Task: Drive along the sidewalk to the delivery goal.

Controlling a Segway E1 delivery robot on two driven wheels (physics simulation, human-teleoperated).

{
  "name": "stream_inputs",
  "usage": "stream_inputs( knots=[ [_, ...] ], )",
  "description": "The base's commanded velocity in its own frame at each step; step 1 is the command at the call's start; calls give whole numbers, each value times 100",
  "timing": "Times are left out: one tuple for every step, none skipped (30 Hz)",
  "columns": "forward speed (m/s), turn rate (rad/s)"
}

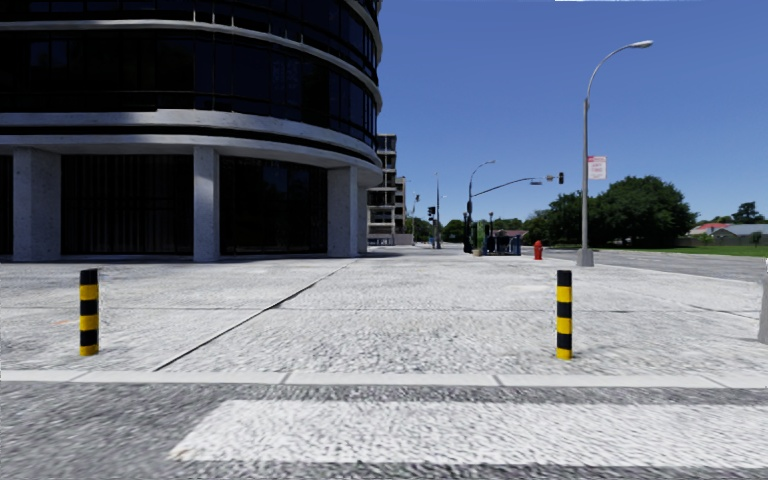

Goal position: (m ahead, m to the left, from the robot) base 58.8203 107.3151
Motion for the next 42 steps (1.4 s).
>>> stream_inputs(
  knots=[
    [200, -29],
    [200, -29],
    [200, -29],
    [200, -29],
    [200, -29],
    [200, -24],
    [200, -12],
    [200, 0],
    [200, 0],
    [200, 0],
    [200, 0],
    [200, 0],
    [200, 0],
    [200, 0],
    [200, 0],
    [200, 0],
    [200, 0],
    [200, 0],
    [200, 0],
    [200, 0],
    [200, 0],
    [196, 0],
    [174, 0],
    [174, 0],
    [155, 0],
    [136, 0],
    [128, 0],
    [128, 0],
    [124, 0],
    [123, 0],
    [122, 0],
    [122, 0],
    [122, 0],
    [122, 0],
    [122, 0],
    [124, 0],
    [125, 0],
    [125, 0],
    [126, 0],
    [126, 0],
    [127, 0],
    [128, 0]
  ],
)
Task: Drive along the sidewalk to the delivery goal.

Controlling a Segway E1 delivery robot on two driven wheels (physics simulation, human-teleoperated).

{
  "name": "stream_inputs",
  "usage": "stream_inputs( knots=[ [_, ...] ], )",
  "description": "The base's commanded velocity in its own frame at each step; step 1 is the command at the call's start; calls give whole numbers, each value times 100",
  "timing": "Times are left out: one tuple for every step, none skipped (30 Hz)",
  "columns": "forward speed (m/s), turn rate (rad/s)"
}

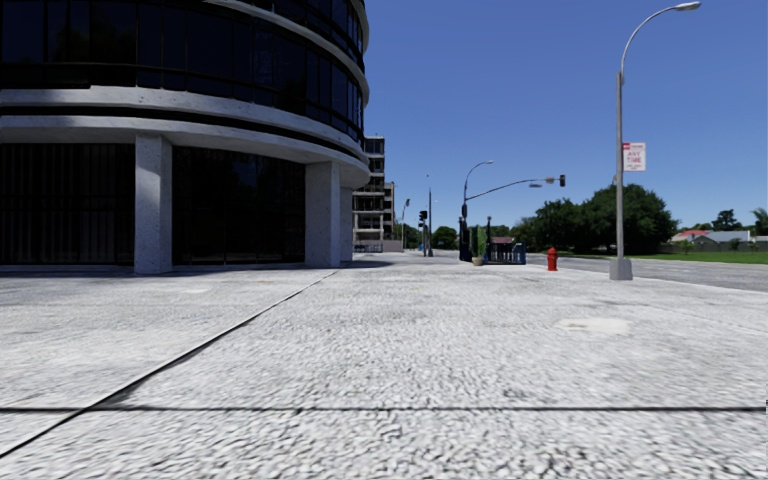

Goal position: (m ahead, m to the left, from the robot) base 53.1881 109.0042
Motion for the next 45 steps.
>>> stream_inputs(
  knots=[
    [129, 0],
    [129, 0],
    [130, 0],
    [131, 0],
    [131, 0],
    [131, 0],
    [131, 0],
    [132, 0],
    [132, 0],
    [132, 0],
    [132, 0],
    [133, 0],
    [133, 0],
    [133, 0],
    [134, 0],
    [134, 0],
    [134, 0],
    [134, 0],
    [134, 0],
    [134, 0],
    [139, 0],
    [200, 0],
    [200, 0],
    [200, 0],
    [200, 0],
    [200, 0],
    [200, 0],
    [200, 0],
    [200, 0],
    [200, 0],
    [200, 0],
    [200, 0],
    [200, 0],
    [200, 0],
    [200, 0],
    [200, 0],
    [200, 0],
    [200, 0],
    [200, 0],
    [200, 0],
    [200, 0],
    [200, 0],
    [200, 0],
    [200, 0],
    [200, 0]
  ],
)
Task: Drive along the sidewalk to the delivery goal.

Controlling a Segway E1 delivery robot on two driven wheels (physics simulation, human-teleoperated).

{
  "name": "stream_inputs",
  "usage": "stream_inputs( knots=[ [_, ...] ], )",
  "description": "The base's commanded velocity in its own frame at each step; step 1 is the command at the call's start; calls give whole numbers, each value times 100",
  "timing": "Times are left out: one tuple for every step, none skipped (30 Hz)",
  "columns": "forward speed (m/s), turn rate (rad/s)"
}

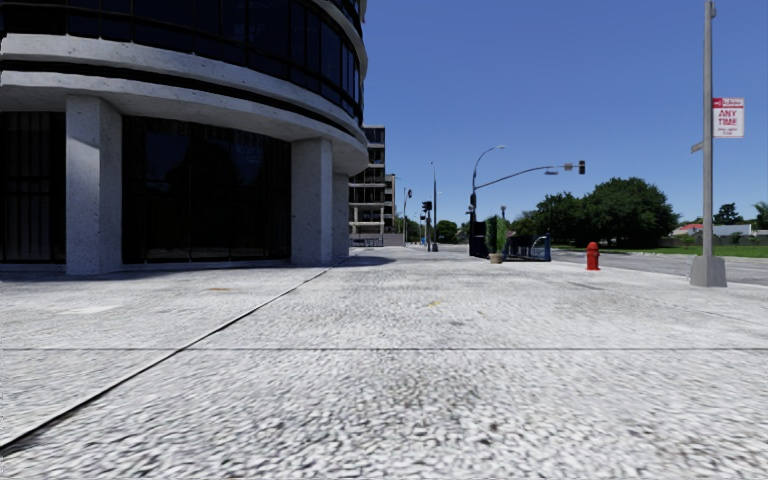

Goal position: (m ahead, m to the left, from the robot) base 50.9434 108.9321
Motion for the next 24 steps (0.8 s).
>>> stream_inputs(
  knots=[
    [200, 0],
    [200, 0],
    [200, 0],
    [200, 0],
    [200, 0],
    [200, 0],
    [200, 0],
    [200, 0],
    [200, 0],
    [200, 0],
    [200, 0],
    [200, 0],
    [200, 0],
    [200, 0],
    [200, 0],
    [200, 0],
    [200, 0],
    [200, 0],
    [200, 0],
    [200, 0],
    [200, 0],
    [200, 0],
    [200, 0],
    [200, 0]
  ],
)
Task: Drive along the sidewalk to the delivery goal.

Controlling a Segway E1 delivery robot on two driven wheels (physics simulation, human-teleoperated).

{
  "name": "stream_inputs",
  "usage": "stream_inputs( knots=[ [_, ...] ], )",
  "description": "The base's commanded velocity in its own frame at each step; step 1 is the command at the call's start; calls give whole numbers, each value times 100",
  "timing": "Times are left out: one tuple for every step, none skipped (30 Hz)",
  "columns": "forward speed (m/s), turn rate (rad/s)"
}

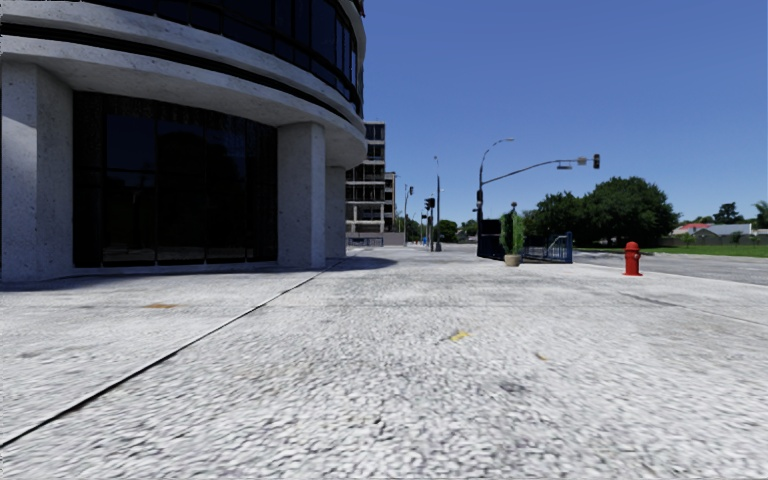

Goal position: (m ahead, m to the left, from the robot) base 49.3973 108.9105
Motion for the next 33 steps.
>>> stream_inputs(
  knots=[
    [200, 0],
    [200, 0],
    [200, 0],
    [200, 0],
    [200, 0],
    [200, 0],
    [200, 0],
    [200, 0],
    [200, 0],
    [200, 0],
    [200, 0],
    [200, 0],
    [200, 0],
    [200, 0],
    [200, 0],
    [200, 0],
    [200, 0],
    [200, 0],
    [200, 0],
    [200, 0],
    [200, 0],
    [200, 0],
    [200, 0],
    [200, 0],
    [200, 0],
    [200, 0],
    [200, 0],
    [200, 0],
    [200, 0],
    [200, 0],
    [200, 0],
    [200, 0],
    [200, 0]
  ],
)
